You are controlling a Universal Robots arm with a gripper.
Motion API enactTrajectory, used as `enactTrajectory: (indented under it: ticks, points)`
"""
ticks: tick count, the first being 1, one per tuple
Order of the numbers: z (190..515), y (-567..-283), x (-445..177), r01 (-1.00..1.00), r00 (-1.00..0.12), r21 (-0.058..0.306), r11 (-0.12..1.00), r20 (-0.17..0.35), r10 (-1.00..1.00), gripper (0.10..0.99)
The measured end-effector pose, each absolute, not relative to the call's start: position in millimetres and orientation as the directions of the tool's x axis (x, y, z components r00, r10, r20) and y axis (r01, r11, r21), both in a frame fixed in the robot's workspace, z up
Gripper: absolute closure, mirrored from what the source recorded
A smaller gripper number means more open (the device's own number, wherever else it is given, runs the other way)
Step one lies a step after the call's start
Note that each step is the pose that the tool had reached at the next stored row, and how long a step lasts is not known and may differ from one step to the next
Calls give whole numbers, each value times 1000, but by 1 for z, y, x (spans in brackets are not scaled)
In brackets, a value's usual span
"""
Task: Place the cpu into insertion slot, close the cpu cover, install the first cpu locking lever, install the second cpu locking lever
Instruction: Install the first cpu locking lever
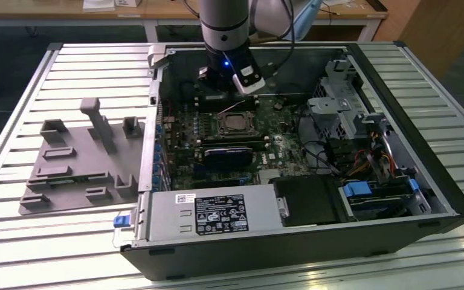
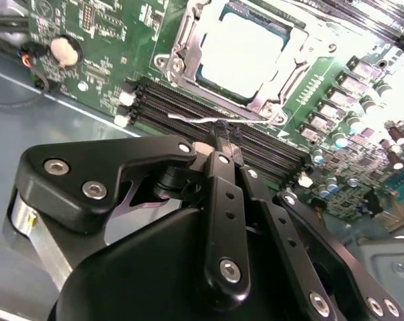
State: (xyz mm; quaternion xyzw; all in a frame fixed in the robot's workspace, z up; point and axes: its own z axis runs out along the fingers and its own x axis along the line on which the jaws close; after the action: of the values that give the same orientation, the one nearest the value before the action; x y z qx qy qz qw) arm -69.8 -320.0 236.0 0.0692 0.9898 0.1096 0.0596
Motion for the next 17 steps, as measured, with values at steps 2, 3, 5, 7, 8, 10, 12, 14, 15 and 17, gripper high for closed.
enactTrajectory:
  ticks: [2,3,5,7,8,10,12,14,15,17]
  points:
    - [235,-320,-70,132,-981,225,965,-112,160,984]
    - [234,-320,-70,136,-979,226,965,-116,165,984]
    - [233,-320,-70,143,-977,227,963,-123,174,984]
    - [231,-320,-70,151,-975,228,962,-128,184,984]
    - [230,-320,-70,156,-973,228,961,-130,189,984]
    - [228,-320,-70,167,-971,229,959,-133,201,984]
    - [226,-319,-70,182,-967,228,957,-133,215,984]
    - [225,-318,-70,197,-964,228,954,-133,231,984]
    - [224,-318,-70,203,-962,228,952,-134,237,984]
    - [223,-316,-70,212,-960,228,950,-134,247,984]
